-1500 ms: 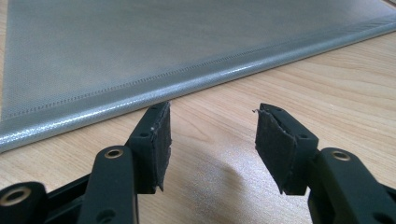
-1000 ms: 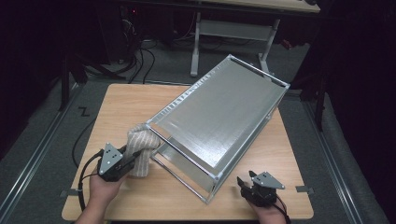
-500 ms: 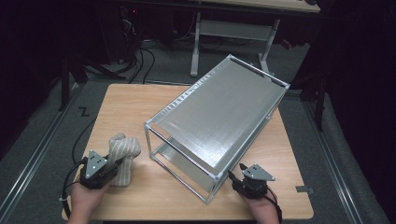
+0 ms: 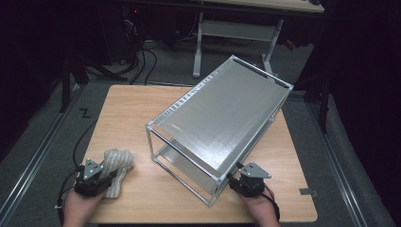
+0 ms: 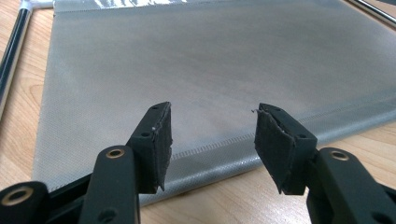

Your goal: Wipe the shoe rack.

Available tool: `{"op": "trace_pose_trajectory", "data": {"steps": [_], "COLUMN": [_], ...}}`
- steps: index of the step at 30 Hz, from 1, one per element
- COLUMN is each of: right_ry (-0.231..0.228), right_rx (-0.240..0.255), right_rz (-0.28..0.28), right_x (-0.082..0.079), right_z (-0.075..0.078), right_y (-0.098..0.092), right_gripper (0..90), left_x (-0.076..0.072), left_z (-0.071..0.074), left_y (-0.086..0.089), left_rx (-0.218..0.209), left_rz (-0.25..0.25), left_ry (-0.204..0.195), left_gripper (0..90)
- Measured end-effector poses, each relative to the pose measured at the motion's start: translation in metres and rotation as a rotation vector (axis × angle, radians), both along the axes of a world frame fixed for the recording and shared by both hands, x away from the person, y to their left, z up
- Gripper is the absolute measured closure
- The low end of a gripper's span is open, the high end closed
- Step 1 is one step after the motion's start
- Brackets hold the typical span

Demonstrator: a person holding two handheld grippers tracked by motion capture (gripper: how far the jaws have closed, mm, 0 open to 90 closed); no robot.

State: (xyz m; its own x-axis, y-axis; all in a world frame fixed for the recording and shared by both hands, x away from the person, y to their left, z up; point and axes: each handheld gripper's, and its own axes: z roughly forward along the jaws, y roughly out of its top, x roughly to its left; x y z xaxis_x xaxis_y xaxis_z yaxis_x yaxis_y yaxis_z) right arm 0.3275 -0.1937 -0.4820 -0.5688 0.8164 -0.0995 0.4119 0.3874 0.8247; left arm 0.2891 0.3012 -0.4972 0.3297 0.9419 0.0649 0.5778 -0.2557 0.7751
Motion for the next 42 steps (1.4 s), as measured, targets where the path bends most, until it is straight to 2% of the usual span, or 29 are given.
{"op": "trace_pose_trajectory", "data": {"steps": [4,6,10,14,17,20,24,25,26,27,35,38,42], "right_ry": [0.004,0.001,0.008,0.002,0.0,-0.001,-0.007,-0.005,-0.012,-0.012,-0.01,-0.012,-0.009], "right_rx": [0.004,0.001,-0.001,-0.002,-0.002,-0.004,-0.007,-0.003,-0.006,-0.006,-0.003,0.002,0.003], "right_rz": [0.004,0.005,0.007,0.007,0.005,0.002,-0.006,-0.011,-0.019,-0.019,-0.076,-0.096,-0.118], "right_x": [0.001,0.002,0.002,0.002,0.002,0.001,-0.001,-0.002,-0.004,-0.004,-0.013,-0.018,-0.023], "right_z": [0.0,0.0,0.0,0.0,0.0,0.0,0.0,0.0,0.0,0.0,0.0,0.0,0.0], "right_y": [0.001,0.002,0.003,0.002,0.002,0.001,-0.002,-0.003,-0.006,-0.006,-0.023,-0.03,-0.039], "right_gripper": [46.0,46.0,46.0,45.9,45.9,45.9,46.0,46.0,45.9,45.9,45.9,45.9,45.6], "left_x": [-0.002,-0.004,-0.009,-0.014,-0.018,-0.02,-0.021,-0.022,-0.023,-0.023,-0.028,-0.029,-0.029], "left_z": [0.004,0.009,0.02,0.031,0.038,0.04,0.041,0.041,0.042,0.042,0.04,0.039,0.035], "left_y": [-0.003,-0.007,-0.012,-0.019,-0.027,-0.041,-0.064,-0.071,-0.085,-0.085,-0.134,-0.148,-0.167], "left_rx": [-0.004,0.005,-0.032,-0.042,-0.066,-0.091,-0.141,-0.143,-0.14,-0.14,-0.11,-0.135,-0.17], "left_rz": [-0.007,-0.007,0.001,0.001,-0.026,-0.066,-0.152,-0.175,-0.214,-0.214,-0.4,-0.436,-0.481], "left_ry": [-0.022,-0.053,-0.12,-0.174,-0.203,-0.234,-0.251,-0.256,-0.259,-0.259,-0.284,-0.289,-0.26], "left_gripper": [47.8,43.0,36.7,34.7,34.8,34.9,36.9,37.3,37.3,37.3,37.5,35.6,34.6]}}
